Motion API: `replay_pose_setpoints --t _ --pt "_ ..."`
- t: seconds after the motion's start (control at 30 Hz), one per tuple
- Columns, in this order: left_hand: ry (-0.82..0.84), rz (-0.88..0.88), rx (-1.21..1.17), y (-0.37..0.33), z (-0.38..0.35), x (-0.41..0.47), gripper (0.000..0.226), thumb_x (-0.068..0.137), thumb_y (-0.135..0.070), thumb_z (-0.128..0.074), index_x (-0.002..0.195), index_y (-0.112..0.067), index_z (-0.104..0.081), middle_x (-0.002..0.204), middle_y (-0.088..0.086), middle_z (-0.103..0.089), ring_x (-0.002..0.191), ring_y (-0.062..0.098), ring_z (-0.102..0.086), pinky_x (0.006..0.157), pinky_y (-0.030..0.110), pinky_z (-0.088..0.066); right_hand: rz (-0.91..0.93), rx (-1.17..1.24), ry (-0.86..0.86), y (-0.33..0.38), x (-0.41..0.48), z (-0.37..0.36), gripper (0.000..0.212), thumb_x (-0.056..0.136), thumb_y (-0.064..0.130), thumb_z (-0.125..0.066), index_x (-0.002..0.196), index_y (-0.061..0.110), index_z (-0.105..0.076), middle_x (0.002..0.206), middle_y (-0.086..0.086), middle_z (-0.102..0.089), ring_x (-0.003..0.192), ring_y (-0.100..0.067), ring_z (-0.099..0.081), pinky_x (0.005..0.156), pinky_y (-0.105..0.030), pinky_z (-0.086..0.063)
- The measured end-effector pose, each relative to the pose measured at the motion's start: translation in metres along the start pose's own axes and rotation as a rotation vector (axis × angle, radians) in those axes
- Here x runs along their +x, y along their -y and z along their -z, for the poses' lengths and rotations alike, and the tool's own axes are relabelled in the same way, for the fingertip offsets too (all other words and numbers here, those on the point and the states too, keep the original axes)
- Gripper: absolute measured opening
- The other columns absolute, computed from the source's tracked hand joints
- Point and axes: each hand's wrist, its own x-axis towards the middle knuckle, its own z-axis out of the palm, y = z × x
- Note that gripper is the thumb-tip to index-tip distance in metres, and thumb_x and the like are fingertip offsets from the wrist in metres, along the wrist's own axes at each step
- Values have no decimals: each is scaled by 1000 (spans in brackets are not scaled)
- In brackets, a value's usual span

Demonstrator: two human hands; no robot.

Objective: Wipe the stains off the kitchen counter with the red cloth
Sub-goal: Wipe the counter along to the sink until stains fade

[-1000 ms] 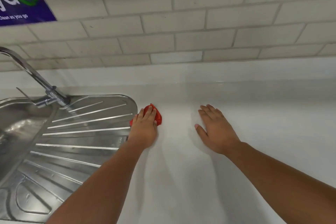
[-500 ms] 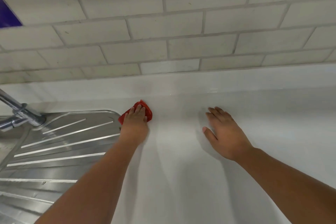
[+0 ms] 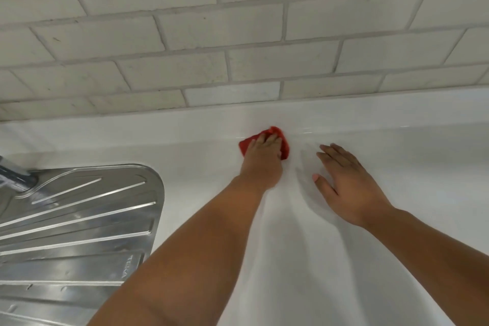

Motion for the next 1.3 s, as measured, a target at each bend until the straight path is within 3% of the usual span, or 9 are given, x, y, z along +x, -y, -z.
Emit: replay_pose_setpoints --t 0.33,0.57,0.87,1.03,1.2,1.3 --pt "150 -218 -86 -38 -9 -12 49 105 -19 -33 153 -26 -28 162 -10 -20 150 10 -7 120 30 1 -7 -26 39 -30 -68 14 64 95 47 -29 147 10 -37 156 -6 -32 147 -21 -19 121 -37 -14" --pt "97 -256 -104 -63 -24 -125 49 103 -16 -37 151 -24 -34 159 -7 -28 150 15 -14 122 39 -6 28 10 69 -26 -137 32 64 94 45 -27 146 10 -38 155 -7 -34 147 -22 -20 121 -39 -15" --pt "77 -218 -180 -110 -43 -309 48 102 -17 -39 149 -30 -38 158 -13 -30 150 10 -13 122 35 -5 111 62 153 -7 -266 47 67 94 46 -18 149 11 -33 158 -5 -29 148 -19 -16 122 -36 -9" --pt "64 -165 -163 -149 -51 -400 47 104 -20 -37 149 -32 -36 158 -16 -26 149 5 -9 122 30 0 158 70 195 1 -333 51 55 102 38 -31 152 13 -28 160 -3 -23 149 -17 -11 121 -31 -2" --pt "39 -142 -116 -168 -53 -458 48 103 -20 -38 150 -31 -35 159 -14 -27 149 7 -11 123 33 -5 213 62 224 24 -380 47 72 93 50 -9 151 12 -29 159 -4 -25 149 -18 -12 121 -33 -1" --pt "2 -87 -73 -164 -48 -479 49 103 -21 -37 151 -29 -34 159 -12 -27 149 9 -13 123 34 -8 233 61 222 46 -393 43 76 91 51 -5 152 12 -27 160 -4 -22 149 -19 -9 121 -34 0"
